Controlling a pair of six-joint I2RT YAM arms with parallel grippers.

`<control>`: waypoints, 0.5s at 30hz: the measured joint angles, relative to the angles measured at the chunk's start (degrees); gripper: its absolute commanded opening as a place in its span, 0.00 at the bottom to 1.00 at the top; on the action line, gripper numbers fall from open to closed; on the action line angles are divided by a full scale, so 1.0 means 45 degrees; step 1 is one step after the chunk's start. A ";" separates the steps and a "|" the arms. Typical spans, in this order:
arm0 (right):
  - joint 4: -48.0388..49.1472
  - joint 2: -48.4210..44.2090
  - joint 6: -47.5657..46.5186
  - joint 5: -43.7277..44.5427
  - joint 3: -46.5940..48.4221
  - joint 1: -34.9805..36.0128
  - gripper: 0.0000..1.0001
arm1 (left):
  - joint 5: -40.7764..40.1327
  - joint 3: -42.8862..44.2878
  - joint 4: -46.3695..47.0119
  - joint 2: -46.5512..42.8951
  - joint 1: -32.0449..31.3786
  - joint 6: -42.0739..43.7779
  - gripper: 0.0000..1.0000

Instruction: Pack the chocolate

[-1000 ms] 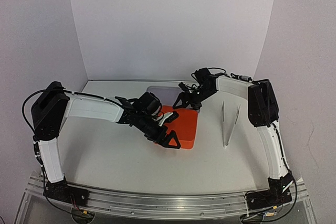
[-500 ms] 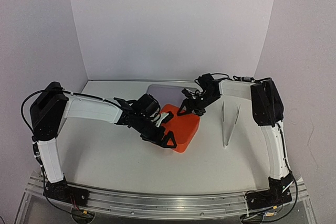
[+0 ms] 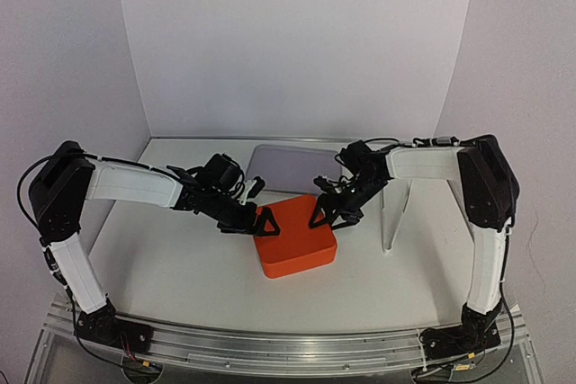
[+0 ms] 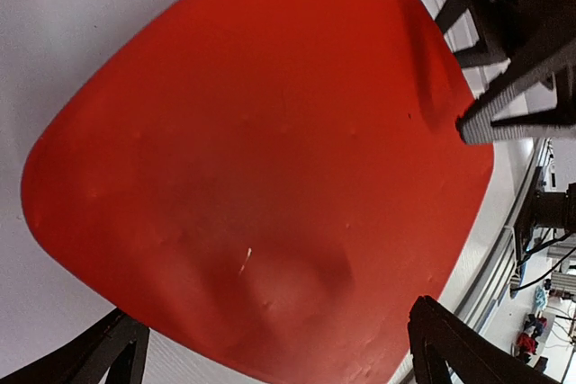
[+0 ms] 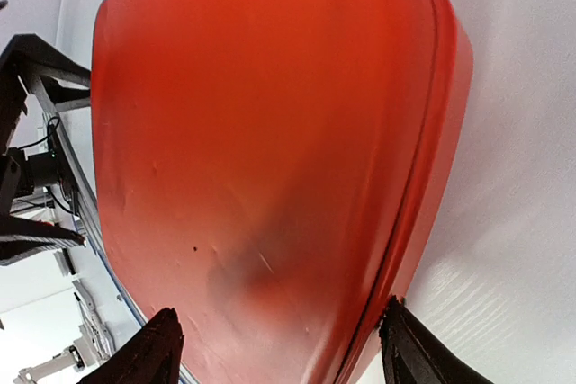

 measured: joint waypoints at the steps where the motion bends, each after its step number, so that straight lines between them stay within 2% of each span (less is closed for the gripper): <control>1: 0.0167 -0.0213 0.0313 0.0157 -0.0320 0.0138 0.73 | 0.0011 -0.0001 0.0059 -0.0003 0.0120 -0.0036 1.00; 9: 0.0876 -0.1507 0.2927 0.1872 -0.2114 0.0519 0.76 | -0.0011 0.0004 0.0233 -0.0018 0.0362 -0.0037 1.00; 15: 0.1297 -0.1564 0.4112 0.2105 -0.2223 0.0468 0.75 | -0.0757 0.0049 -0.0962 -0.0918 0.0397 -0.0786 0.99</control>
